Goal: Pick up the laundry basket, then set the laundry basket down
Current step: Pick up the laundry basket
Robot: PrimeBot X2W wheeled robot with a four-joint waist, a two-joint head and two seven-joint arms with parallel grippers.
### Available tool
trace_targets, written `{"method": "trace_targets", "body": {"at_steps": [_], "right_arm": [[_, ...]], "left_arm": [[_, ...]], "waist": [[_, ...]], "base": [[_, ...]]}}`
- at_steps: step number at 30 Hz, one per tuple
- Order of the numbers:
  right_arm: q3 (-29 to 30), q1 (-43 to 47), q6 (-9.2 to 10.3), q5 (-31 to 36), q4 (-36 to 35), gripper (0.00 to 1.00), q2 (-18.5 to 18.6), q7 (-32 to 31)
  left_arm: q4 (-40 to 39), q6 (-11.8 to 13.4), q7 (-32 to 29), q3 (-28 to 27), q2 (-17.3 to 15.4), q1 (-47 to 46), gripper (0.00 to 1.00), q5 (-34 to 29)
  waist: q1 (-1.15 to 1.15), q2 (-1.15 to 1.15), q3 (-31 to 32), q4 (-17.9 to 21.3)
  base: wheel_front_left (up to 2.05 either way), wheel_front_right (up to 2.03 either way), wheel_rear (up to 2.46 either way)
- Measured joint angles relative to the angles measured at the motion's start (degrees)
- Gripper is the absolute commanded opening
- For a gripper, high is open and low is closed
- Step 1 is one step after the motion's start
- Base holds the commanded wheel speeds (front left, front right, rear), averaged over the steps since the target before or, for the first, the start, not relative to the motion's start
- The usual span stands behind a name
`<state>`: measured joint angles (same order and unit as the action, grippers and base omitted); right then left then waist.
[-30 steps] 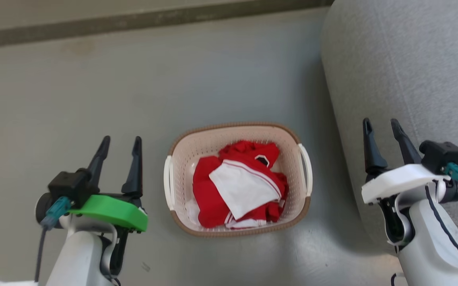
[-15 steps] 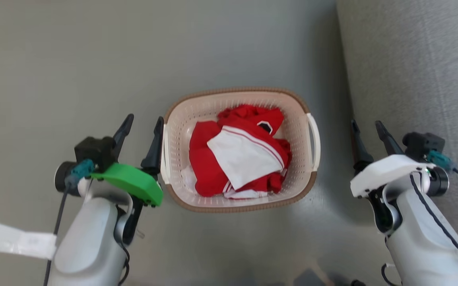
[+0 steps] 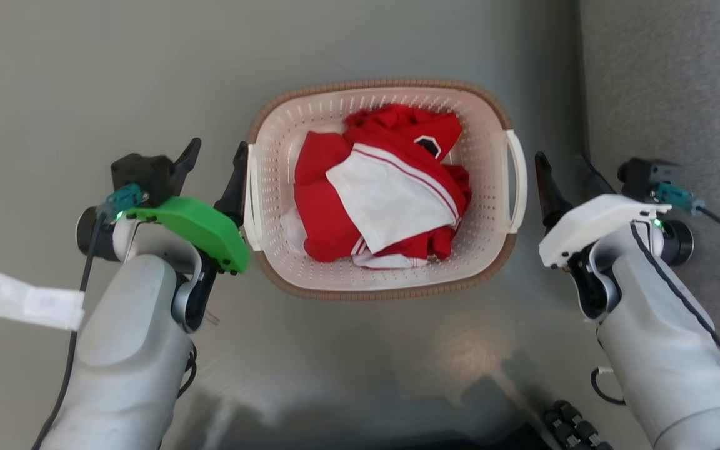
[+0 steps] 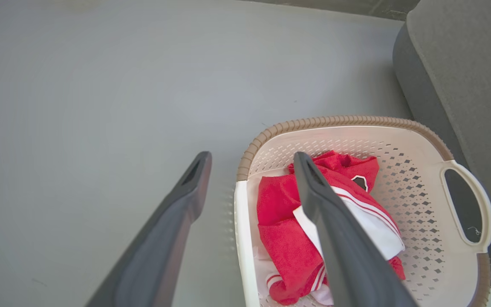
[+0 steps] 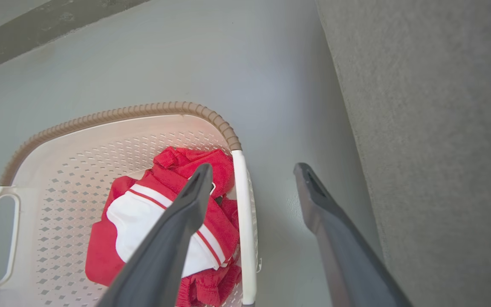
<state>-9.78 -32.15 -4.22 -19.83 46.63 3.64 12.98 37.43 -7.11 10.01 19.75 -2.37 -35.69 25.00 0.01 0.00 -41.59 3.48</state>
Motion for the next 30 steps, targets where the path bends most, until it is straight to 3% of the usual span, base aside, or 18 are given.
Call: {"method": "trace_targets", "body": {"at_steps": [19,30], "right_arm": [[-4.01,-10.77,-0.58,-1.16,11.34,1.00,-0.11,-3.03],[-7.34,-14.04,-1.38,-5.21,12.65,1.00,-0.08,-2.93]], "left_arm": [[8.95,0.00,-4.52,6.71,0.56,-7.59,1.00,6.95],[11.05,0.00,-6.53,10.20,0.67,-11.11,1.00,10.67]], "waist": [[0.00,0.00,-10.19,-1.09],[0.00,0.00,-12.68,-1.47]], "base": [[0.00,0.00,0.00],[0.00,0.00,0.00]]}}
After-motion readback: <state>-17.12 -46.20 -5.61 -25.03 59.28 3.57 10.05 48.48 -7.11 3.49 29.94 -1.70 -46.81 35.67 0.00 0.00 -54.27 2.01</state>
